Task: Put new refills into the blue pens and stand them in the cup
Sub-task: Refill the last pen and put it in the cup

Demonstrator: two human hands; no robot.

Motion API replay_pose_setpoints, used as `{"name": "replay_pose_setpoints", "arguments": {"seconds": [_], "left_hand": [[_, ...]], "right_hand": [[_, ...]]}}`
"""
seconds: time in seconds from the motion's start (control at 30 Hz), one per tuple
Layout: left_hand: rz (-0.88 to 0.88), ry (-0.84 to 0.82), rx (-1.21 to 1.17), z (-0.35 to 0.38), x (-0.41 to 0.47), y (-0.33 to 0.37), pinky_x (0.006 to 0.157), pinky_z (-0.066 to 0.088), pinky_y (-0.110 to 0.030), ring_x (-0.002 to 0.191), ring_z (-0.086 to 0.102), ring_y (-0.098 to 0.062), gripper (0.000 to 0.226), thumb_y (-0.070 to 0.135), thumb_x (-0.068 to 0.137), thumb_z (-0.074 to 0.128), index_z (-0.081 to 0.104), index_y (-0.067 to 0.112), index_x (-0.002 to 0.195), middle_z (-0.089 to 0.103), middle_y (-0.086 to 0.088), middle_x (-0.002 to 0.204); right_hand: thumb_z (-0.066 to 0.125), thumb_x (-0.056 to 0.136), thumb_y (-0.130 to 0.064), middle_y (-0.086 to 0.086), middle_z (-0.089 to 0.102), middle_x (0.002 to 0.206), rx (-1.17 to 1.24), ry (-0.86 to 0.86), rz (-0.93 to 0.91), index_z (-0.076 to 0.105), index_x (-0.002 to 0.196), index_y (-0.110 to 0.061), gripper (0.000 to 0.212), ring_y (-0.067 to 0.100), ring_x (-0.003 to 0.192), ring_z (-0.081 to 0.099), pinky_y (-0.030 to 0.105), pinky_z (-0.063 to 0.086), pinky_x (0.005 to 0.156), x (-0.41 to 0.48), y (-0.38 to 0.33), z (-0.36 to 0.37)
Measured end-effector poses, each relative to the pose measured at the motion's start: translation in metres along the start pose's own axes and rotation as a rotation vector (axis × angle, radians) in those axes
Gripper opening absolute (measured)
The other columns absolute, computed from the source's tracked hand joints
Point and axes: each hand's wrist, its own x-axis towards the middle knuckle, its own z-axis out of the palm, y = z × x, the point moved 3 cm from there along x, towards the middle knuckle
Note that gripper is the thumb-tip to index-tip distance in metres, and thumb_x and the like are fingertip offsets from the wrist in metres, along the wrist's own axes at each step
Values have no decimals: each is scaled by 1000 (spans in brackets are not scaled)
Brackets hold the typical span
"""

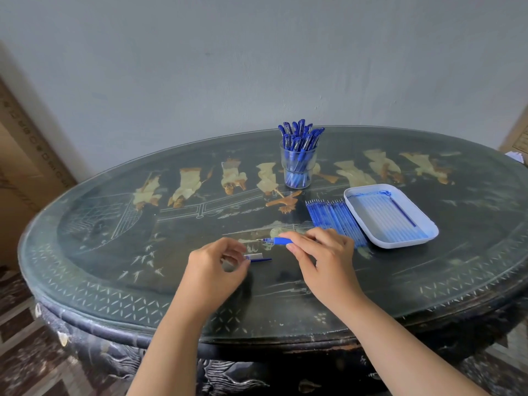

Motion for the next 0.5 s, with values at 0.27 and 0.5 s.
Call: {"name": "replay_pose_setpoints", "arguments": {"seconds": [0.27, 0.5], "left_hand": [[-22, -66, 24, 14, 1, 2, 72, 45, -3, 80, 62, 4, 22, 17, 76, 82, 65, 26, 88, 68, 14, 78], [-61, -46, -35, 12, 0, -2, 70, 41, 0, 79, 63, 6, 23, 18, 72, 86, 69, 20, 87, 70, 11, 76]], "right_hand": [[49, 95, -38, -13, 57, 80, -52, -12, 13, 72, 108, -39, 26, 14, 75, 54, 40, 32, 76, 0, -3, -1], [51, 96, -41, -19, 63, 80, -52, 21, 37, 71, 110, -39, 25, 9, 78, 59, 46, 36, 84, 2, -12, -9]]}}
